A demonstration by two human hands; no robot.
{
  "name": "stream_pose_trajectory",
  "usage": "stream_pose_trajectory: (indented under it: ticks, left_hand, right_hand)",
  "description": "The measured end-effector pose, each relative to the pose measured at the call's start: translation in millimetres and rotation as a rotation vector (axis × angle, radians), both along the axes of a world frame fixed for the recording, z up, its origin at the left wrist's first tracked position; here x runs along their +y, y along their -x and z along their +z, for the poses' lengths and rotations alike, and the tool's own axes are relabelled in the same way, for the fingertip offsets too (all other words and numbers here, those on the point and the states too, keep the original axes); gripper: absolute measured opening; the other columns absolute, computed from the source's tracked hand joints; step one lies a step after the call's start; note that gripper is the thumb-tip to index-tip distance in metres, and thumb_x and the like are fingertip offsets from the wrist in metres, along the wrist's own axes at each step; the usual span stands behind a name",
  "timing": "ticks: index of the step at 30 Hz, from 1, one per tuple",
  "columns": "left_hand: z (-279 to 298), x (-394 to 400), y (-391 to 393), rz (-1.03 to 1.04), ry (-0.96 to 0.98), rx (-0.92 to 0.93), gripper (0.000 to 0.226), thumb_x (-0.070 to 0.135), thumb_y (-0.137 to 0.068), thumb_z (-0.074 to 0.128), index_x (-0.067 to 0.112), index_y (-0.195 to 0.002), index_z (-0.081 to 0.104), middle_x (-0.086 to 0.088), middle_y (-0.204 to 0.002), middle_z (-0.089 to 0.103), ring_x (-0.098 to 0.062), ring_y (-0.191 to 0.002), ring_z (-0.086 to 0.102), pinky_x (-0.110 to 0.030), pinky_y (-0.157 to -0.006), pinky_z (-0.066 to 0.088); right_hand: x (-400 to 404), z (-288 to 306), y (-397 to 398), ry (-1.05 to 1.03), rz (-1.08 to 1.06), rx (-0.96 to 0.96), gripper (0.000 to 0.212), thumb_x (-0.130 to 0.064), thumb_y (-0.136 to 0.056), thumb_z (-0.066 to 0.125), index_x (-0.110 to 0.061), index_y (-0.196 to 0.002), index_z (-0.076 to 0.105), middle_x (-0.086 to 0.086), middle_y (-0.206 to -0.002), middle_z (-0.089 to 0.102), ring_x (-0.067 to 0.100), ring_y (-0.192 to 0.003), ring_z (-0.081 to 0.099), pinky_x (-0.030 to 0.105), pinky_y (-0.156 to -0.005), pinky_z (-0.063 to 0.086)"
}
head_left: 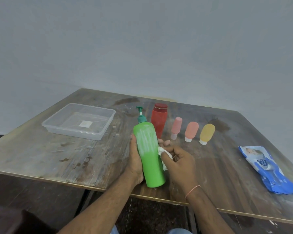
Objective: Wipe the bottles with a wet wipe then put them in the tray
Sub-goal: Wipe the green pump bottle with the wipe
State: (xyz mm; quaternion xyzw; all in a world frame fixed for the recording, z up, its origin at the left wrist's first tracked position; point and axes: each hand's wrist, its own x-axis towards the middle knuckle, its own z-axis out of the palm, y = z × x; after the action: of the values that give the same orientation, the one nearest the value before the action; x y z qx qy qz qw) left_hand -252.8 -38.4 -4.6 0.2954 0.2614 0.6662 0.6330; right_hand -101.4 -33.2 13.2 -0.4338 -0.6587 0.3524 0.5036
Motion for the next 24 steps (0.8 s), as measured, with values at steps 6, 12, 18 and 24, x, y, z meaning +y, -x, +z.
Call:
stream_pose_trajectory:
  ticks: [6, 12, 18, 24]
  left_hand:
    - [2.1, -3.0, 1.2, 0.012, 0.012, 0.001, 0.102, 0.085, -0.092, 0.021, -0.003, -0.119, 0.065, -0.034, -0.145, 0.058, -0.038, -0.114, 0.071, -0.048, -0.094, 0.061]
    - [2.7, -4.4, 1.4, 0.015, 0.014, 0.014, 0.103, 0.088, -0.088, 0.028, -0.002, -0.122, 0.066, -0.036, -0.143, 0.059, -0.04, -0.112, 0.069, -0.05, -0.094, 0.058]
    - [1.7, -2.8, 1.4, 0.049, 0.044, 0.048, 0.103, 0.088, -0.089, 0.025, 0.001, -0.122, 0.07, -0.032, -0.129, 0.068, -0.039, -0.104, 0.073, -0.048, -0.089, 0.06]
    - [-2.9, -1.5, 3.2, 0.085, 0.085, 0.039, 0.103, 0.09, -0.088, 0.03, 0.002, -0.12, 0.071, -0.036, -0.136, 0.064, -0.044, -0.116, 0.066, -0.053, -0.102, 0.054]
  right_hand:
    - [-7.8, -0.9, 1.7, -0.027, 0.125, 0.047, 0.015, -0.012, -0.093, 0.082, -0.026, -0.087, 0.083, -0.001, -0.092, 0.082, 0.019, -0.086, 0.076, 0.049, -0.074, 0.063]
    - [-4.8, 5.9, 6.6, -0.052, 0.127, 0.057, 0.017, -0.008, -0.094, 0.081, -0.024, -0.099, 0.085, -0.008, -0.111, 0.082, 0.011, -0.11, 0.076, 0.039, -0.091, 0.064]
    - [0.0, 11.9, 3.4, -0.044, 0.051, 0.002, 0.013, -0.019, -0.091, 0.084, -0.03, -0.086, 0.082, -0.007, -0.086, 0.081, 0.011, -0.077, 0.073, 0.043, -0.07, 0.063]
    - [-9.3, 16.7, 9.4, -0.154, 0.141, -0.042, 0.02, -0.005, -0.086, 0.084, -0.025, -0.09, 0.085, -0.012, -0.094, 0.082, 0.007, -0.094, 0.077, 0.028, -0.077, 0.061]
